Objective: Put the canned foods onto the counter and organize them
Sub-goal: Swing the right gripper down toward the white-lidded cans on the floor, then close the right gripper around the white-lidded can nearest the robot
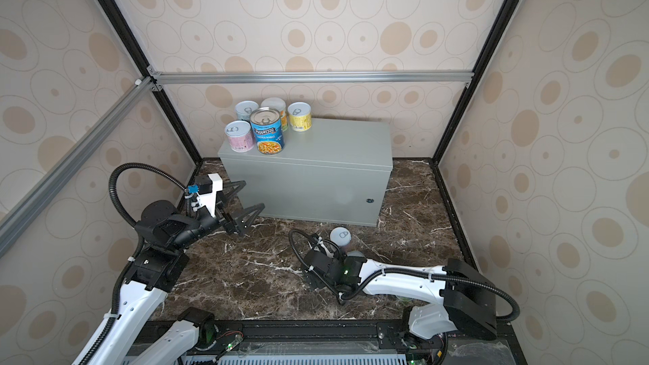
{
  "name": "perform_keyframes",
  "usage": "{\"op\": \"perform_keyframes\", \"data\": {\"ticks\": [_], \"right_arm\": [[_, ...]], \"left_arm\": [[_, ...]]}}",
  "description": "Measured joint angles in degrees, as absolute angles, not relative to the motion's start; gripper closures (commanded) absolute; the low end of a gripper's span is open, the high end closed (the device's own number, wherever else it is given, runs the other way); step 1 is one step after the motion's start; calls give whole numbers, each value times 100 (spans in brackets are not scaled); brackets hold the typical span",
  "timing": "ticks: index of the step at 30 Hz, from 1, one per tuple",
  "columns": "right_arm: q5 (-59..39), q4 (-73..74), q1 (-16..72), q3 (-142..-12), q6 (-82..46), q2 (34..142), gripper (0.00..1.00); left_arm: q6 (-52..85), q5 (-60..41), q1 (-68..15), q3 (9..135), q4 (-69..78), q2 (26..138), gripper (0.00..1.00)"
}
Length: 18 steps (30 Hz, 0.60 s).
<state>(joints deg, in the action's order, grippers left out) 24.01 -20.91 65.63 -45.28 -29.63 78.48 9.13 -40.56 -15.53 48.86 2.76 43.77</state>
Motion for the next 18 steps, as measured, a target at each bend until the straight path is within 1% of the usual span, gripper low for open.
{"op": "perform_keyframes", "data": {"ticks": [7, 18], "right_arm": [[2003, -1898, 6104, -4462, -3022, 8007, 0], [1691, -1627, 5839, -4445, -3015, 8020, 0]], "left_arm": [[908, -4062, -1555, 4888, 270, 4379, 2], [906, -4064, -1555, 4888, 250, 4379, 2]]}}
